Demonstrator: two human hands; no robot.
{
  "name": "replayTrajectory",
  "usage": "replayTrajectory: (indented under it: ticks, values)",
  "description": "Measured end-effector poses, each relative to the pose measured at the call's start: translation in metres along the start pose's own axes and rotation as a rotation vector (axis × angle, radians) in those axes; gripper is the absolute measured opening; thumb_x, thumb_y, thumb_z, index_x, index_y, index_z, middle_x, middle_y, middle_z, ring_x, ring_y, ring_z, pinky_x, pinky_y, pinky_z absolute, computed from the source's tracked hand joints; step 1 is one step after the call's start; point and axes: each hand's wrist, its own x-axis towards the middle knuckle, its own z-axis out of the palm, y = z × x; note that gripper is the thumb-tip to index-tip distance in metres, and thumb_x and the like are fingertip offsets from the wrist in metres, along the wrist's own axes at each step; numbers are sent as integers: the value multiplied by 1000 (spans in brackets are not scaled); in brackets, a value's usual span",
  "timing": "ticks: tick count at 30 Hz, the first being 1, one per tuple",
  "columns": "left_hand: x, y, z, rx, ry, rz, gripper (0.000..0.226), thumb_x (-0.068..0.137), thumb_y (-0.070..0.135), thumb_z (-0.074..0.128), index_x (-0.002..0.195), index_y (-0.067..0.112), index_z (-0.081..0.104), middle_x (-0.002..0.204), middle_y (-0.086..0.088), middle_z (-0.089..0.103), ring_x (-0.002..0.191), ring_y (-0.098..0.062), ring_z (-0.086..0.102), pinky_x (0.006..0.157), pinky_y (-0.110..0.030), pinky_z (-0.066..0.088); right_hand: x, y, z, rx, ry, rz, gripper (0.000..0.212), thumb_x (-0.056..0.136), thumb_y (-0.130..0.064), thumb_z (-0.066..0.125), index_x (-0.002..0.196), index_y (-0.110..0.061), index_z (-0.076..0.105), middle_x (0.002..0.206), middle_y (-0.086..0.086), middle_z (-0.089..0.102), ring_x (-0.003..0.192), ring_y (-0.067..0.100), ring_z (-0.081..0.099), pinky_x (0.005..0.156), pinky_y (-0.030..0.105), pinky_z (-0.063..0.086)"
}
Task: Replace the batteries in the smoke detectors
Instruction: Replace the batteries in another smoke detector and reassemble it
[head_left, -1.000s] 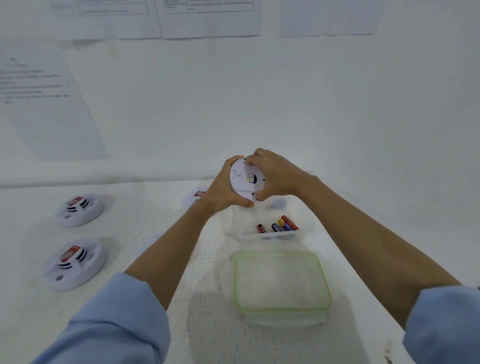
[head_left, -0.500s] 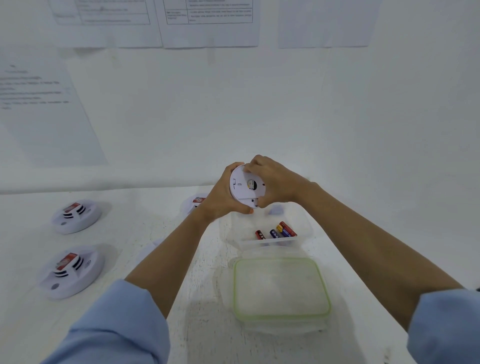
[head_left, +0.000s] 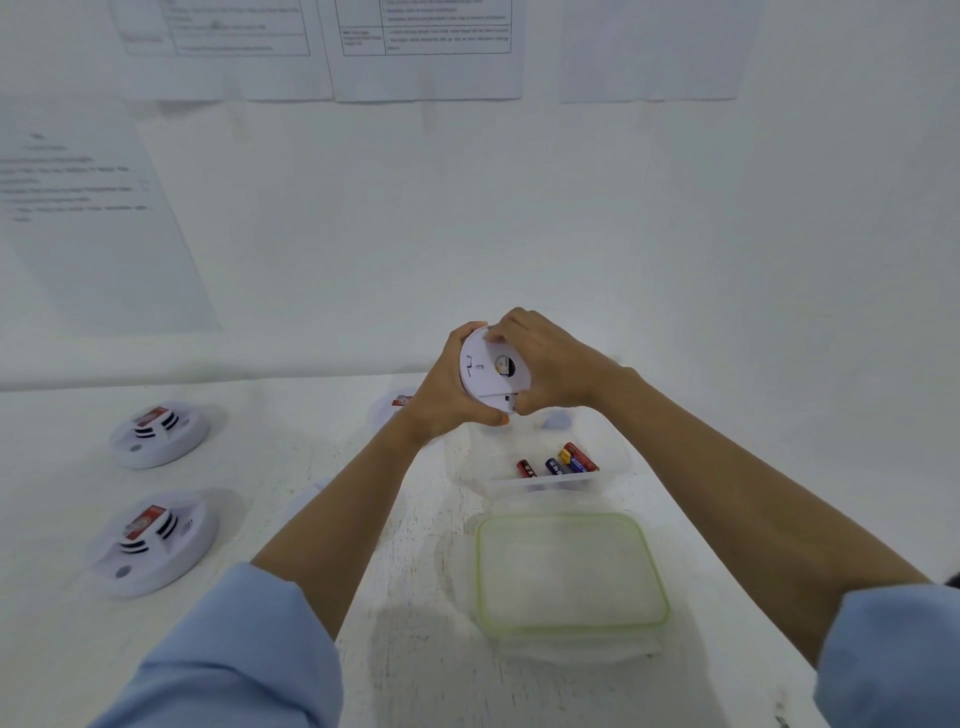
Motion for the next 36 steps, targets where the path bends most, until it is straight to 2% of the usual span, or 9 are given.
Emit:
replayTrajectory:
  ticks: [4, 8, 10, 14, 18, 24, 28, 32, 36]
  values:
    - [-3, 0, -1, 5, -11, -1, 108, 42, 15, 84, 134, 19, 27, 136, -3, 38, 123, -15, 43, 98, -29, 46, 1, -4, 0, -28, -13, -15, 74, 60, -19, 79, 123, 1, 46, 114, 16, 48, 99, 26, 45, 82, 30, 41]
    - [-3, 1, -4, 55, -15, 15, 105, 44, 7, 84, 133, 15, 29, 127, 11, 42, 112, 7, 48, 89, -14, 46, -3, -3, 0, -40, -40, -2, 70, 61, -16, 77, 122, 1, 47, 115, 16, 48, 101, 27, 46, 84, 30, 41]
    - [-4, 1, -4, 71, 0, 32, 100, 44, 8, 84, 129, 21, 33, 125, 13, 43, 109, 9, 48, 88, -13, 45, -5, 0, -2, -26, -32, 11, 72, 62, -16, 77, 124, -1, 45, 117, 14, 47, 102, 26, 44, 83, 25, 37]
    - [-6, 2, -1, 59, 33, 55, 92, 43, 21, 82, 122, 33, 36, 129, 7, 43, 119, -10, 46, 102, -35, 44, -9, 2, -5, -7, -19, 38, 71, 63, -16, 76, 126, -1, 45, 116, 13, 46, 102, 24, 43, 81, 20, 31]
    - [-10, 2, -1, 57, 25, 63, 98, 44, 18, 84, 128, 27, 33, 135, -3, 41, 126, -22, 43, 104, -48, 41, -16, 1, -8, -3, -12, 52, 73, 63, -17, 77, 126, -2, 45, 119, 13, 46, 104, 26, 44, 85, 24, 36]
    - [-27, 5, -3, 58, 33, 51, 111, 41, 17, 84, 135, 10, 25, 130, 0, 43, 115, -4, 49, 85, -18, 50, -36, -11, -7, 29, -19, 116, 78, 64, -16, 75, 134, -6, 41, 122, 10, 46, 108, 24, 43, 88, 21, 34]
    - [-46, 9, 2, 29, 69, 56, 110, 44, 2, 82, 137, 5, 22, 130, -7, 40, 111, -2, 49, 80, -14, 50, -57, -22, -2, 77, -25, 146, 79, 63, -14, 75, 135, -8, 42, 119, 10, 46, 108, 24, 44, 87, 21, 33]
    - [-66, 15, 7, 30, 97, 34, 109, 45, 4, 83, 136, 11, 25, 131, -7, 42, 114, -13, 48, 79, -17, 52, -80, -30, -3, 143, -54, 173, 82, 64, -18, 78, 137, -13, 41, 119, 10, 47, 109, 23, 44, 90, 24, 35]
    - [-83, 22, 12, 65, 163, 39, 106, 48, 3, 81, 137, 7, 24, 129, -4, 42, 114, -10, 48, 84, -16, 51, -112, -43, -2, 286, -45, 187, 74, 60, -16, 76, 129, -13, 46, 116, 5, 51, 108, 21, 47, 88, 24, 38]
